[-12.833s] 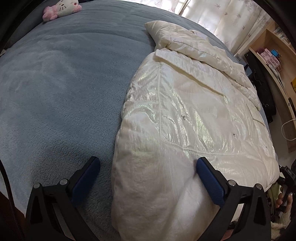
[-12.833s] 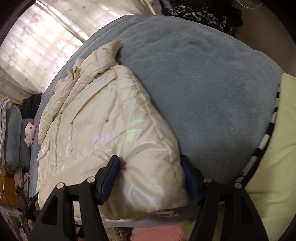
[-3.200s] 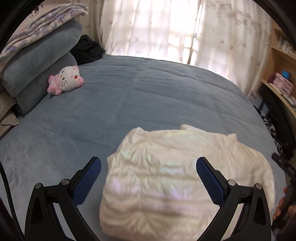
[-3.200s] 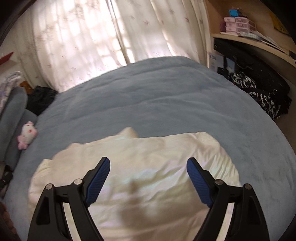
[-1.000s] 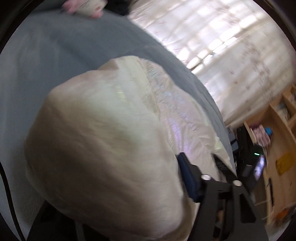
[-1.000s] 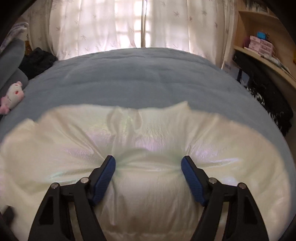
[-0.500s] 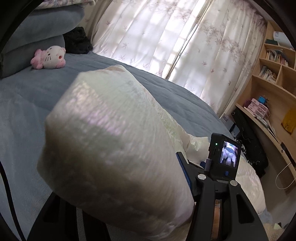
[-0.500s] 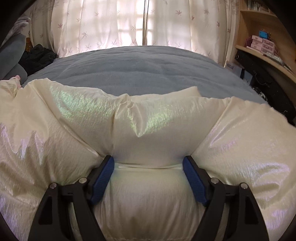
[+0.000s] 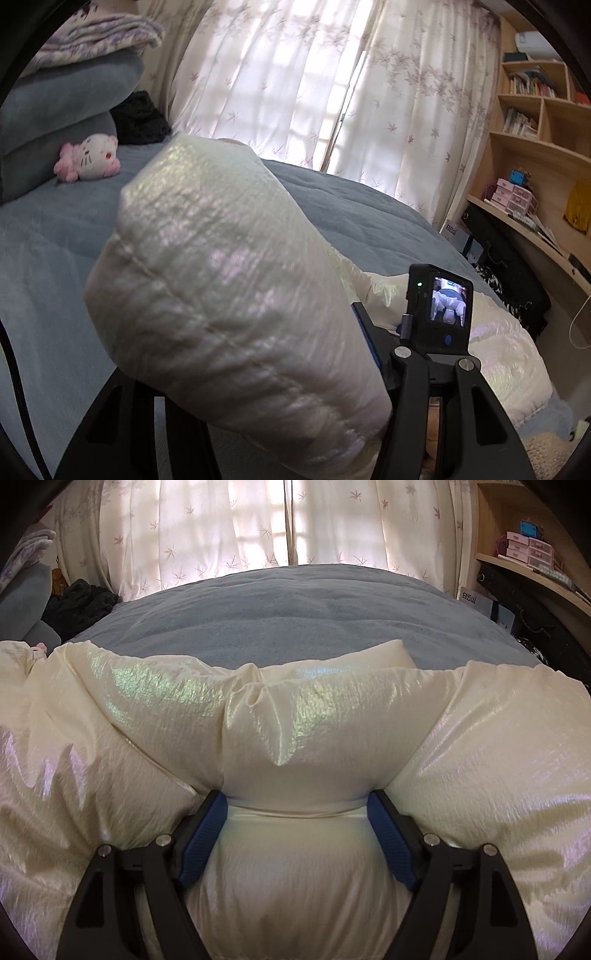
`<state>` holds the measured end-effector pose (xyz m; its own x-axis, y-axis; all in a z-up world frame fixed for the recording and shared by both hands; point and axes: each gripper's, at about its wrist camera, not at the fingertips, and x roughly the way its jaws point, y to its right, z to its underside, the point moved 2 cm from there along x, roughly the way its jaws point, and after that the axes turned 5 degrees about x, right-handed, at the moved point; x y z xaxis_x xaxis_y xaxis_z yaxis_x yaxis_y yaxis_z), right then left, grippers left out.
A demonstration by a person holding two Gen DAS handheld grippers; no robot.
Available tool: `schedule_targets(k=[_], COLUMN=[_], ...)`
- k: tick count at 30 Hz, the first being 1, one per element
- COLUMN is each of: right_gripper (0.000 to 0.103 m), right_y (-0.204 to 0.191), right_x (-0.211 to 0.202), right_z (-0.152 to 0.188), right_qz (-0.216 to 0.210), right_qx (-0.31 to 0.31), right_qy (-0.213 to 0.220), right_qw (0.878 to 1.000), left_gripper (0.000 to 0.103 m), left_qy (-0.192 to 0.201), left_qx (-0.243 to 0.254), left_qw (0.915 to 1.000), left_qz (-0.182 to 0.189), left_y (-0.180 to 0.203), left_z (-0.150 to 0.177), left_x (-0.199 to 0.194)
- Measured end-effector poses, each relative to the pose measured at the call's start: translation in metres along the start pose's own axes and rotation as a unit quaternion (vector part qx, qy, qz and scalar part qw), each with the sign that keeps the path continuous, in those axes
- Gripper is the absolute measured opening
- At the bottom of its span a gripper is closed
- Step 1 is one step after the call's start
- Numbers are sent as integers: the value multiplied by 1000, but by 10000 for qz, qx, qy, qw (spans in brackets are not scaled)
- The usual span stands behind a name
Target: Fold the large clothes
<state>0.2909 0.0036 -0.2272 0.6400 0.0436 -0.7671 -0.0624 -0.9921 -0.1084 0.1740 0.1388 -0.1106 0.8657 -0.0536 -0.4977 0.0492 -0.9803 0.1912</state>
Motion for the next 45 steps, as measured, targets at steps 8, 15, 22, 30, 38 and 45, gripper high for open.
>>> schedule_targets(k=[8,15,22,30,38,45], right_gripper=[80,80,80,77,75,68], right_y=[6,12,21,32,79,89], right_x=[-2,-4,-11,-34,-95,-106], right_z=[-2,-3,-8,-22,-19,-5], right_qz=[-156,-397,-741,-1134,-873,-1109], right_qx=[101,265,466,493,312,123], right_qy=[35,75,69,-594,-375,-326], right_qw=[9998,9988,9961,9905,9950,9932], left_gripper=[47,45,45,45,45,45], left_qy=[100,170,215,296,228,160], left_qx=[849,1523,2192,2587,2774,2878], left_qw=[9963,9882,9754,9655,9605,9575], left_qz=[-28,7,-42,-80,-54,-60], left_y=[37,79,115,128,139,142], left_z=[-8,-14,-21,-23,-14,-13], left_x=[-8,-18,-29,-52,-61,-70])
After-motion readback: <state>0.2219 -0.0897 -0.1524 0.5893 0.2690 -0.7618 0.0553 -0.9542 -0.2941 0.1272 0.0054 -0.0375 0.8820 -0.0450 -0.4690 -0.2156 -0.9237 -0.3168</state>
